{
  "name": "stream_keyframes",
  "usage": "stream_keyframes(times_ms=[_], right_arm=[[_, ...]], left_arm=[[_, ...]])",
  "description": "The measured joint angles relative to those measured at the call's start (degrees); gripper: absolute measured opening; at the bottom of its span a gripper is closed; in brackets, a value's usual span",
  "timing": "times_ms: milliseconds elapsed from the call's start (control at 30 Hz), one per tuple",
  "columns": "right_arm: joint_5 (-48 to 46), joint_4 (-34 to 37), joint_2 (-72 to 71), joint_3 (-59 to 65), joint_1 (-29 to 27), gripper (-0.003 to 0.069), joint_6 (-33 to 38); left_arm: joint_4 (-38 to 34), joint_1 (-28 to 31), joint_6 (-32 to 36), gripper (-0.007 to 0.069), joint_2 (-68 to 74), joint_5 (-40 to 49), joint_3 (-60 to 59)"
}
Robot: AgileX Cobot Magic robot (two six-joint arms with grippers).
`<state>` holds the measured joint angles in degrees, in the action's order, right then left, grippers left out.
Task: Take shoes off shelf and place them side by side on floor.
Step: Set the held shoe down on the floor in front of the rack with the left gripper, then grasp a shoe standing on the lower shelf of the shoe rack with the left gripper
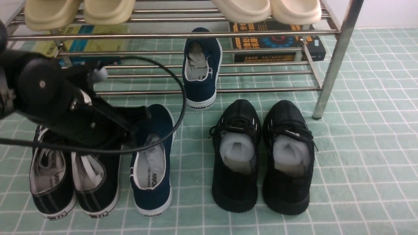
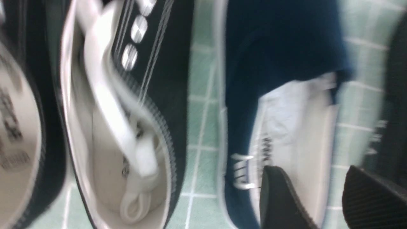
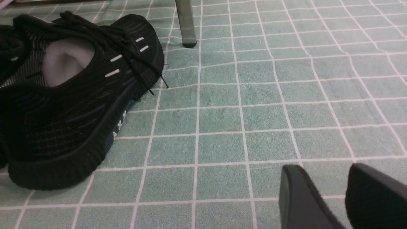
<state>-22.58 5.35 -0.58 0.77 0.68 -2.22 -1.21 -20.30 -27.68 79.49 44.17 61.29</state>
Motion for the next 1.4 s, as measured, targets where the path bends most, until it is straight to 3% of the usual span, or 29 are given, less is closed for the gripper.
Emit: stream_keyframes(times_ms=[233,600,1233,1400], right_arm=[[0.0,0.0,0.0,0.0,0.0,0.0239,0.0],[0.0,0.0,0.0,0.0,0.0,0.024,-0.04],[0.0,0.0,0.0,0.0,0.0,0.024,-0.04],[0.0,0.0,0.0,0.0,0.0,0.024,-0.04]], left_arm=[[-0.38,0.0,3.78,0.0317,4.89,-0.67,12.36],[-7.29,0.0,5.05,0.0358,21.62,-3.53,26.0],[-15.66,0.0,5.23,0.0359,32.83,-17.18,29.4],[-16.07,-0.11,5.23,0.0309,33.76,-17.99,29.4]])
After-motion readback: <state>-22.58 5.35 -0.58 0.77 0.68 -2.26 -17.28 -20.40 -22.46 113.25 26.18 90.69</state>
